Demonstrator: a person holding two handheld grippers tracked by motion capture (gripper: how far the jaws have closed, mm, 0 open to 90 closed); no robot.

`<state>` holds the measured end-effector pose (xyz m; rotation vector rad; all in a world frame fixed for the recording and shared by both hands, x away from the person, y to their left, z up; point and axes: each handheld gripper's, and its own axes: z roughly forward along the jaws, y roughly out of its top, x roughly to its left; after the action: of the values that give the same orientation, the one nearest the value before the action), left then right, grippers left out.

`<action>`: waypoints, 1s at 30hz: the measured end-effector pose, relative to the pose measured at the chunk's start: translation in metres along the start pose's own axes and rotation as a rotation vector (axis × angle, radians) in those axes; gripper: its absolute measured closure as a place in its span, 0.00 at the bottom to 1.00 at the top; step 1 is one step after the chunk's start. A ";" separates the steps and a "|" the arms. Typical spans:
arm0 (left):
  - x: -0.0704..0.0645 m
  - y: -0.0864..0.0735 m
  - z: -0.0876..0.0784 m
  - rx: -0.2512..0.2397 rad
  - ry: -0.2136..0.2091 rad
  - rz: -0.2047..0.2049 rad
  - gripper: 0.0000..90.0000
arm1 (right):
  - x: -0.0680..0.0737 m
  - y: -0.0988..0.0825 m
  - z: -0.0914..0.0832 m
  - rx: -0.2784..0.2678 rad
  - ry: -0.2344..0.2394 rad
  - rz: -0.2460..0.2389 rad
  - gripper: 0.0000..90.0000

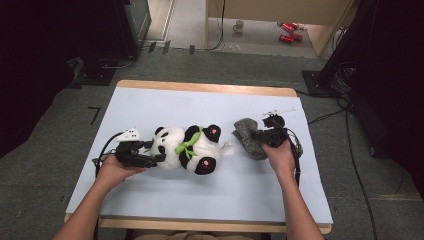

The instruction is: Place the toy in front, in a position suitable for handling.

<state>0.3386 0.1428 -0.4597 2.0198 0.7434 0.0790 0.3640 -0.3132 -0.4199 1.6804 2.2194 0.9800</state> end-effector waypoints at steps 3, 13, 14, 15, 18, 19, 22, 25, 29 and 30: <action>0.001 0.000 0.000 -0.001 -0.005 -0.003 0.32 | 0.008 0.012 -0.005 -0.014 0.015 -0.011 0.89; 0.004 -0.001 0.000 -0.006 -0.019 -0.013 0.31 | 0.031 0.046 -0.019 -0.026 0.030 -0.078 0.89; 0.005 0.000 0.000 -0.001 -0.020 -0.019 0.32 | 0.034 0.050 -0.019 -0.029 0.030 -0.082 0.89; 0.005 0.001 0.000 0.006 -0.021 -0.021 0.33 | 0.039 0.058 -0.019 -0.032 0.036 -0.095 0.89; 0.004 0.002 0.000 0.012 -0.018 -0.017 0.33 | 0.046 0.065 -0.017 -0.031 0.043 -0.104 0.89; 0.004 0.002 0.000 0.011 -0.017 -0.018 0.33 | 0.050 0.068 -0.016 -0.033 0.047 -0.108 0.89; 0.004 0.002 0.000 0.011 -0.015 -0.017 0.33 | 0.064 0.079 -0.015 -0.040 0.063 -0.126 0.88; 0.003 0.003 0.000 0.013 -0.007 -0.019 0.33 | 0.078 0.089 -0.013 -0.039 0.072 -0.146 0.88; 0.002 0.004 0.000 0.023 -0.002 -0.017 0.35 | 0.100 0.103 -0.010 -0.042 0.092 -0.165 0.88; 0.002 0.004 0.000 0.020 -0.003 -0.017 0.35 | 0.106 0.106 -0.009 -0.044 0.099 -0.171 0.88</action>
<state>0.3417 0.1424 -0.4570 2.0323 0.7622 0.0587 0.4072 -0.2054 -0.3244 1.4249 2.3398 1.0800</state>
